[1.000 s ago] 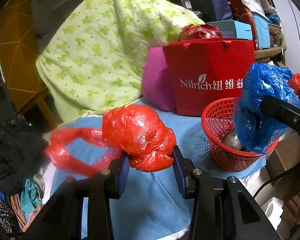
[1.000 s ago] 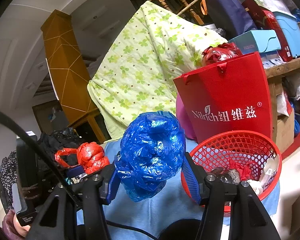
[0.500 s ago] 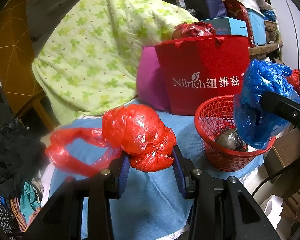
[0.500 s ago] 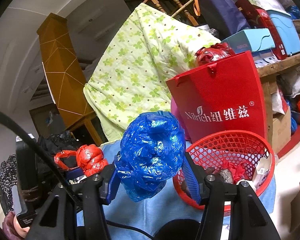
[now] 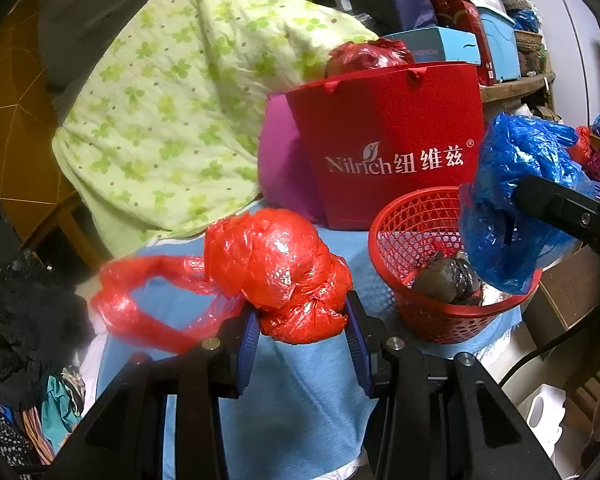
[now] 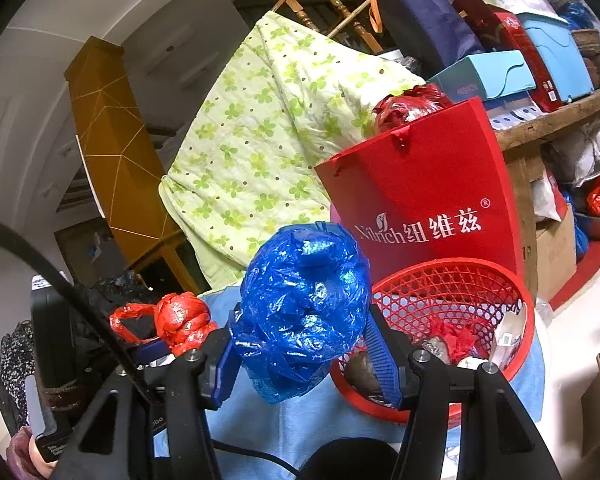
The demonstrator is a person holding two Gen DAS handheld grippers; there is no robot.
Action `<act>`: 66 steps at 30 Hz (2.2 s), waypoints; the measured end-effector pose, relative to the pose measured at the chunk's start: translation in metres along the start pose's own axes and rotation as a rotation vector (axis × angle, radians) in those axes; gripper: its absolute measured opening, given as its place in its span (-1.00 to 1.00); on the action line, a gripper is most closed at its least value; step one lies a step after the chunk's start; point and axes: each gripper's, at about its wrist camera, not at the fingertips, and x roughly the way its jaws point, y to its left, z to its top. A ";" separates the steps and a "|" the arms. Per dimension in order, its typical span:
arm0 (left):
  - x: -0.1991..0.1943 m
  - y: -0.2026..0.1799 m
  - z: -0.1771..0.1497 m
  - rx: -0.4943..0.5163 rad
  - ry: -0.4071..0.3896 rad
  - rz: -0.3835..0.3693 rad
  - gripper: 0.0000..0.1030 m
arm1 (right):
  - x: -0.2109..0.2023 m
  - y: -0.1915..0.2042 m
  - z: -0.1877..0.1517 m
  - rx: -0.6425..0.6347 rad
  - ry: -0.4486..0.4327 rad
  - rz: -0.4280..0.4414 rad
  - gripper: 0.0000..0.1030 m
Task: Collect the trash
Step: 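Carry the red bag with the left tool while the right tool carries the blue bag to the basket, then open both tools over the red mesh basket to drop the bags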
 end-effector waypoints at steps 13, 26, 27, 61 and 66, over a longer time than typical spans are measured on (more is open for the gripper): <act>0.003 -0.024 0.007 0.044 0.003 -0.013 -0.17 | -0.007 -0.017 -0.003 0.036 -0.009 -0.019 0.16; 0.005 -0.041 0.013 0.086 -0.001 -0.035 -0.17 | -0.015 -0.033 -0.001 0.068 -0.018 -0.044 0.16; 0.005 -0.042 0.014 0.088 -0.002 -0.037 -0.17 | -0.016 -0.034 -0.001 0.070 -0.019 -0.046 0.16; 0.016 -0.083 0.052 0.127 -0.019 -0.160 -0.17 | -0.039 -0.072 0.009 0.129 -0.074 -0.142 0.18; 0.030 -0.088 0.063 0.095 0.011 -0.246 -0.17 | -0.036 -0.083 0.018 0.130 -0.081 -0.164 0.20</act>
